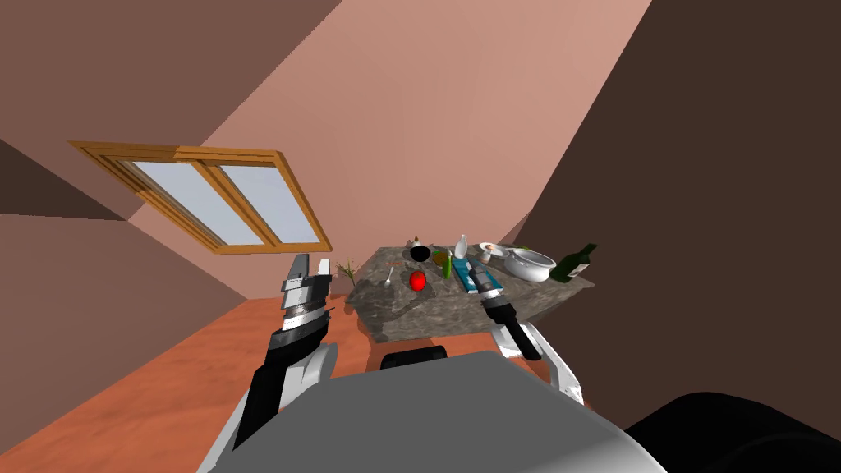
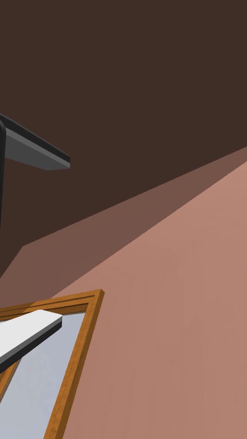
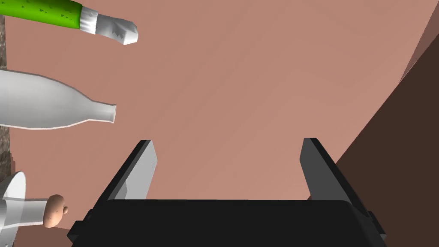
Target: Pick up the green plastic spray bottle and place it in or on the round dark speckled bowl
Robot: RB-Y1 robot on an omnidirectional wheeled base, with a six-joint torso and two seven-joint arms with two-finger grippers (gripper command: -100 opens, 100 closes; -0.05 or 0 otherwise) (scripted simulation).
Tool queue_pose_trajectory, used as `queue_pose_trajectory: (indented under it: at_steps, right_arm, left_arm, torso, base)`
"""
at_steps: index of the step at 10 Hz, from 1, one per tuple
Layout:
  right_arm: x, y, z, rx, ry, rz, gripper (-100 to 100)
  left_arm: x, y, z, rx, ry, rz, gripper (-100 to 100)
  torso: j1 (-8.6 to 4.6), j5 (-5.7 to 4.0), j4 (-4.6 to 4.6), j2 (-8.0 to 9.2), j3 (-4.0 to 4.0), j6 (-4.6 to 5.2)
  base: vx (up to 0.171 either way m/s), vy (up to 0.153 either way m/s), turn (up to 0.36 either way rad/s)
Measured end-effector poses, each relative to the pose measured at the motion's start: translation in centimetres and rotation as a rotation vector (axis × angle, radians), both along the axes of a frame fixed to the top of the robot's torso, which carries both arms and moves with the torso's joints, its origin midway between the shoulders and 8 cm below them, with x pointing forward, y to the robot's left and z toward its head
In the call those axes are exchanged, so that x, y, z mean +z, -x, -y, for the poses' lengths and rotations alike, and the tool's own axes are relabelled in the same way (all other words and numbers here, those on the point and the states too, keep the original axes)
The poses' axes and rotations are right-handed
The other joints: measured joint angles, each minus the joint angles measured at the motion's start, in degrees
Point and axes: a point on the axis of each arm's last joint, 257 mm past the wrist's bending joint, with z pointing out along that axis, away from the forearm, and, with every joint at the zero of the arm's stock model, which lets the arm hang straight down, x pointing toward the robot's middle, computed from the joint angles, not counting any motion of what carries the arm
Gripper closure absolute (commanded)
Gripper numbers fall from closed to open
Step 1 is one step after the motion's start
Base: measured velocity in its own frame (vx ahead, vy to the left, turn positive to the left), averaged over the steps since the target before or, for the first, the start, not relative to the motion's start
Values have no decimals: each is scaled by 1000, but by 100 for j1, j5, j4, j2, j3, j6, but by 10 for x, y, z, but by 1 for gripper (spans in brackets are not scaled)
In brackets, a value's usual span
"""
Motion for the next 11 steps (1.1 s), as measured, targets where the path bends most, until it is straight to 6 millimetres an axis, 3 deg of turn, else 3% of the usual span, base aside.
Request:
queue_pose_trajectory:
  at_steps: [7, 11]
  right_arm:
    - [-65, -14, 37, -64, 250, -179, -100]
    - [-97, -16, 69, -103, 406, -275, -100]
  left_arm:
    - [0, 0, 0, 0, 0, 0, 0]
    - [0, 0, 0, 0, 0, 0, 0]
  torso:
    - [-6, -1, -1, -4, -2, 0]
    - [-8, -1, 0, 0, 0, 1]
  base:
    - [19, 76, 53]
    - [12, 70, 50]
